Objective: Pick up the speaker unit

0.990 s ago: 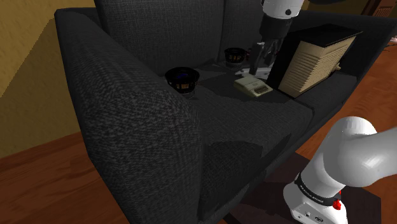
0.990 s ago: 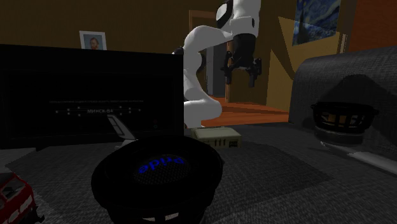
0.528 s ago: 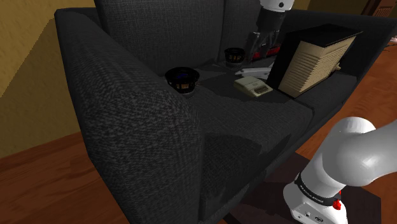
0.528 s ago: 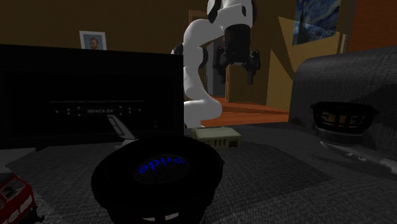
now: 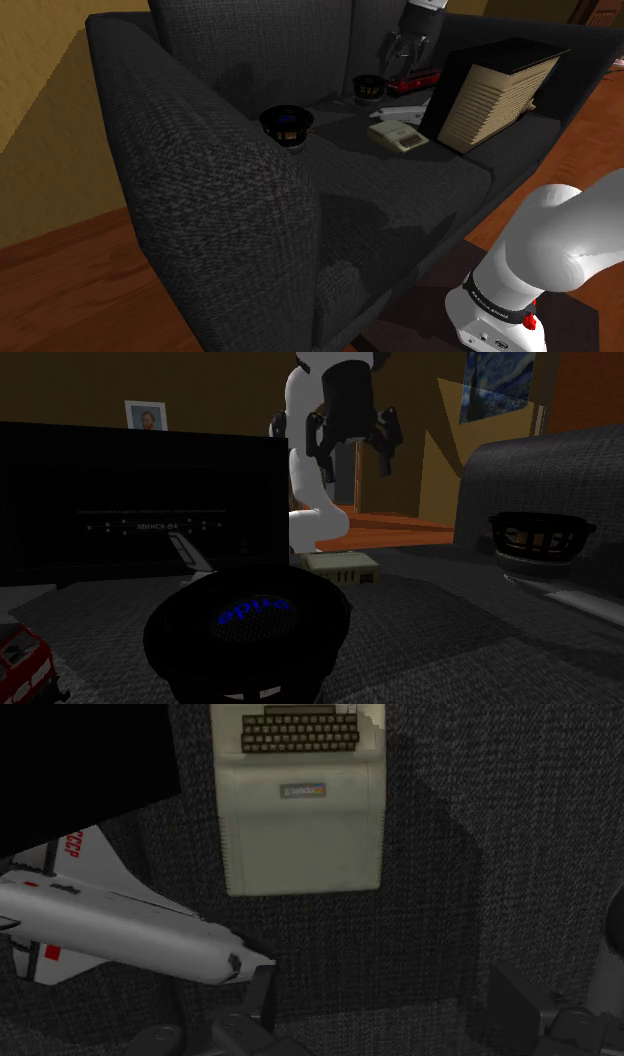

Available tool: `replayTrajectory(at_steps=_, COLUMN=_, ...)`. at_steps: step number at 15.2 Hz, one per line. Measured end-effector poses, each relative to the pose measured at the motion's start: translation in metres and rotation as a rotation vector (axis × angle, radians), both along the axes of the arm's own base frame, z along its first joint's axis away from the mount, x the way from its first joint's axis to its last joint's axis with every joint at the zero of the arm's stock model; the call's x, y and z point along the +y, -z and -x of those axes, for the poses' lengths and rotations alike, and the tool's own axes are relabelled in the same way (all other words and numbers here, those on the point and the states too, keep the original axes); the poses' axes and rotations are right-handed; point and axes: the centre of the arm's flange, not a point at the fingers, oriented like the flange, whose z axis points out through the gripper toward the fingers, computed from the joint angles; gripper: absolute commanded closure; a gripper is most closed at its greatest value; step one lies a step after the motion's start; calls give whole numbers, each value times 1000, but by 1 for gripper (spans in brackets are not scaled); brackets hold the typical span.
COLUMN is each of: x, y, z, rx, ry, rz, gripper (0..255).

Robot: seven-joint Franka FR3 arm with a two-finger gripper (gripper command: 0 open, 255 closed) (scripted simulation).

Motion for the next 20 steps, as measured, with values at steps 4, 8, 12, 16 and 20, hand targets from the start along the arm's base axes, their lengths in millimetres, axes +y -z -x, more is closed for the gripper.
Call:
replayTrajectory(at_steps=4, x=-54, y=1, z=-28, rx=-23, ry=44, rz=-69, gripper=0)
replayTrajectory(at_steps=8, x=-108, y=7, z=-51, rx=-45, ry=89, rz=-138, gripper=0)
replayTrajectory(at_steps=12, x=-161, y=17, z=-75, rx=-68, ry=134, rz=-207, gripper=0)
replayTrajectory(at_steps=16, x=-218, y=26, z=-91, rx=-91, ry=180, rz=-274, gripper=0)
replayTrajectory(at_steps=20, x=-269, y=43, z=-112, rx=-115, ry=224, rz=-343, gripper=0)
